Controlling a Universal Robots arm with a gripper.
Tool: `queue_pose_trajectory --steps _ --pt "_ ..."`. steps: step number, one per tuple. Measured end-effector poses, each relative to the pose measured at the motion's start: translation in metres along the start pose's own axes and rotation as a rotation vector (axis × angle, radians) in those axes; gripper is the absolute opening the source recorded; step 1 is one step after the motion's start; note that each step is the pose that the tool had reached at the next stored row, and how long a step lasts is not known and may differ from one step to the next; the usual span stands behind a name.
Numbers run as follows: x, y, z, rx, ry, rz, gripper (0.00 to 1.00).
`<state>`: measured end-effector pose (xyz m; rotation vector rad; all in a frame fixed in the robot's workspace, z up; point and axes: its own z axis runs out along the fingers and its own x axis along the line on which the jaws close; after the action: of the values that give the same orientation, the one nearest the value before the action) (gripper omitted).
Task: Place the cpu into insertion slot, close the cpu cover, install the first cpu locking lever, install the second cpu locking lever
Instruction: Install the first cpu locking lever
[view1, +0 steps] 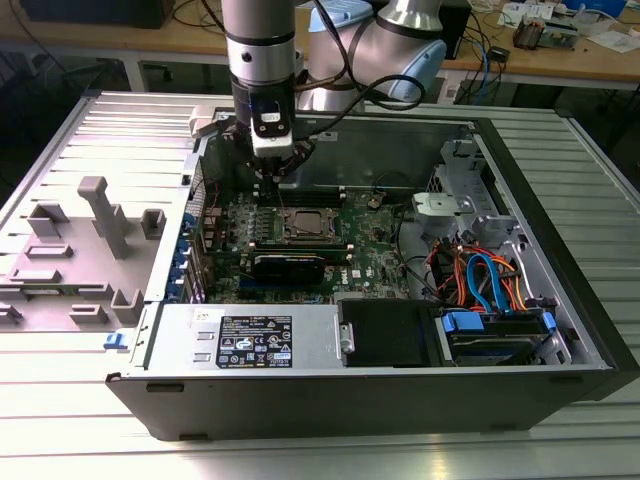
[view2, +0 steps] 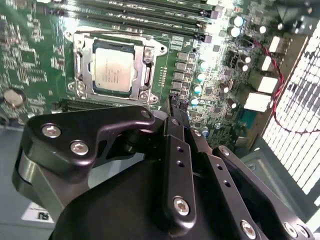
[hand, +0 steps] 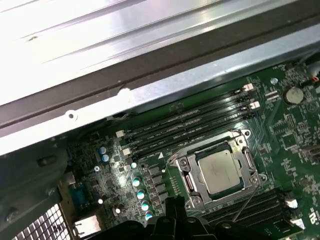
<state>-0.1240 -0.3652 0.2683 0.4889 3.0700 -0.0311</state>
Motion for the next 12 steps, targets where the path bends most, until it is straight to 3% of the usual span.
queue_pose_trajectory --steps 2,4,8,12 --pt "0.0001 0.0000 0.0004 -0.0020 -0.0009 -0.058 0.11" --pt "0.0010 -0.0003 0.0005 -0.0029 -0.0010 -0.079 0.11" --pt "0.0115 -0.0037 0.0004 -0.0038 -0.0011 -0.084 0.11" --pt "0.0133 -0.0032 0.0003 -0.0041 -0.0010 -0.090 0.11"
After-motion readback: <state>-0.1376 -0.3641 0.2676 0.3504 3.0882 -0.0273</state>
